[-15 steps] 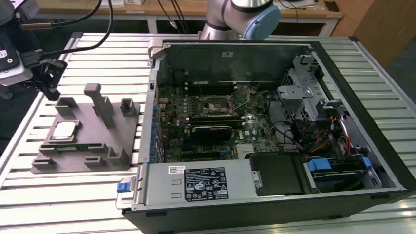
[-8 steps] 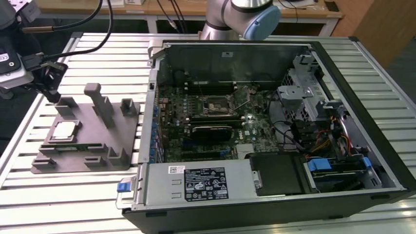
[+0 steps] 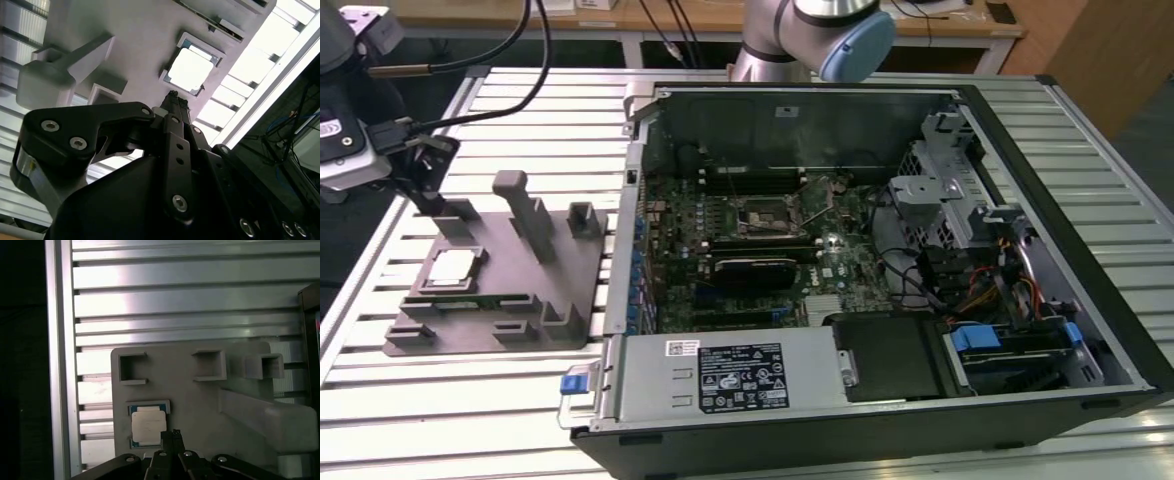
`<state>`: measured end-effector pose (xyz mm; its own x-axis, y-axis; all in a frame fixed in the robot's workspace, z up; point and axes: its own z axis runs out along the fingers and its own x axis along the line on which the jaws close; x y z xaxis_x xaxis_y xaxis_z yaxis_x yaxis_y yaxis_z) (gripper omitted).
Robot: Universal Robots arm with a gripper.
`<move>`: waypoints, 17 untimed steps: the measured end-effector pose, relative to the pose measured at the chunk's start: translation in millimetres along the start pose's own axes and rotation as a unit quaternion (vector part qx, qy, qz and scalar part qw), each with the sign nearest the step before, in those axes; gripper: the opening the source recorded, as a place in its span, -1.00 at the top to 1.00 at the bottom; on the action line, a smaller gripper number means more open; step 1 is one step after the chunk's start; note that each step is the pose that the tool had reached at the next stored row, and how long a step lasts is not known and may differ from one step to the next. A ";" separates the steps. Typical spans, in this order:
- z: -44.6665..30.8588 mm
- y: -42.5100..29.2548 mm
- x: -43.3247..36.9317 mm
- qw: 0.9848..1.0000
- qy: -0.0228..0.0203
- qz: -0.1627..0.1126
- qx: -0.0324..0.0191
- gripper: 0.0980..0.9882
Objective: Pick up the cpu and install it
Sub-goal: 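Pick up the cpu and move it towards the insertion slot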
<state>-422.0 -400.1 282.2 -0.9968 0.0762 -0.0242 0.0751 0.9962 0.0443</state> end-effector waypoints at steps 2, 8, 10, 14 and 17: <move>2.6 -0.5 1.8 1.000 0.000 0.000 0.000 0.98; 9.5 -4.2 5.2 1.000 0.000 0.000 0.000 0.98; 11.9 -6.5 5.5 1.000 0.000 0.000 0.000 0.98; 18.2 -10.1 6.3 1.000 0.000 0.000 0.000 0.98; 23.3 -11.4 7.6 1.000 0.000 0.000 0.000 0.98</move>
<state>-429.7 -409.9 258.3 -0.9968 0.0763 -0.0243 0.0752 0.9962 0.0443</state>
